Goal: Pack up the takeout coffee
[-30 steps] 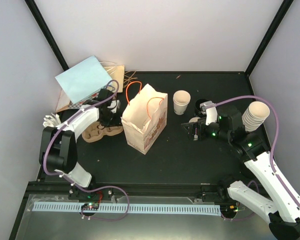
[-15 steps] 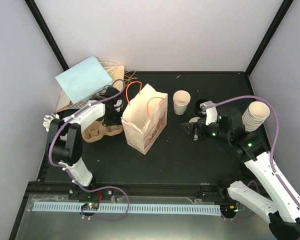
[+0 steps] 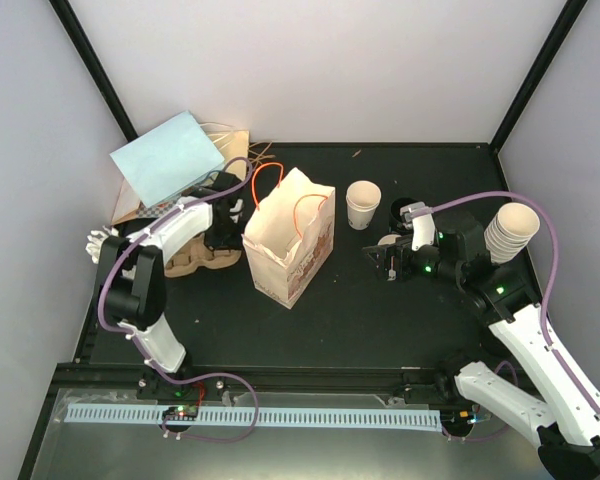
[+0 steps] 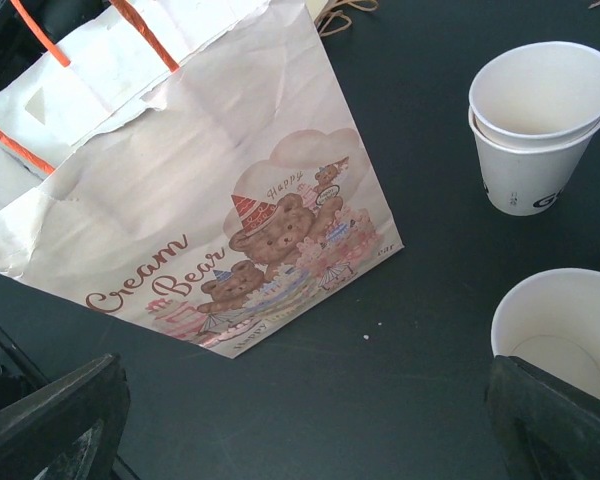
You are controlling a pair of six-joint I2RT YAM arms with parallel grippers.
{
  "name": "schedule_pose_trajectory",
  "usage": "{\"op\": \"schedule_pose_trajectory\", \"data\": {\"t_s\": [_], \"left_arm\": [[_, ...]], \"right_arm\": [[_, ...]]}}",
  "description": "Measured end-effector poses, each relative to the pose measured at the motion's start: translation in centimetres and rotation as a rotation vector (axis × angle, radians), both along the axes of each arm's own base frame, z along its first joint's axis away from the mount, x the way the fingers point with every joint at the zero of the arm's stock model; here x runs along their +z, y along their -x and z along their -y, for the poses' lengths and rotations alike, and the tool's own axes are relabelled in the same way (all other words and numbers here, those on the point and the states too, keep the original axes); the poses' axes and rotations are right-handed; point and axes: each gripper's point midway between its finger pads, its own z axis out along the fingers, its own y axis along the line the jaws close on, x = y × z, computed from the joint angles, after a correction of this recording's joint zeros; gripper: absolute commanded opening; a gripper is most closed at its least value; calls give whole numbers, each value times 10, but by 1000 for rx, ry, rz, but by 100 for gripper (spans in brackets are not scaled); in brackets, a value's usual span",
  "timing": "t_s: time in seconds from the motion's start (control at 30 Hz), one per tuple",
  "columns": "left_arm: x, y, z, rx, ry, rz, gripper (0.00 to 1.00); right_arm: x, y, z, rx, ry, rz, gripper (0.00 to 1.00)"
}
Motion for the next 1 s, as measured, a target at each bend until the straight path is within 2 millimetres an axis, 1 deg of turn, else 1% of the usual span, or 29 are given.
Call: {"op": "schedule_pose_trajectory", "data": {"t_s": [0.03, 0.1, 0.17, 0.3, 0.53, 0.63, 0.9, 1.0], "left_arm": [[1, 0, -1, 1, -7, 0, 20], [5, 0, -2, 5, -10, 7, 19], [11, 2, -4, 7, -17, 12, 19], [22, -3, -6, 11, -28, 39, 19], [30, -1, -10, 14, -41, 49, 19], [36, -3, -10, 15, -40, 64, 19], [46, -4, -13, 18, -56, 75, 9], [56, -3, -17, 21, -74, 87, 8]], "right_arm": [[0, 0, 0, 0, 0, 1, 100], [0, 0, 0, 0, -1, 1, 100], [0, 0, 0, 0, -1, 1, 100], [0, 0, 0, 0, -1, 1, 100], [0, 0, 0, 0, -2, 0, 100], [0, 0, 0, -1, -3, -1, 100], [0, 0, 0, 0, -4, -2, 100], [0, 0, 0, 0, -4, -2, 100]]}}
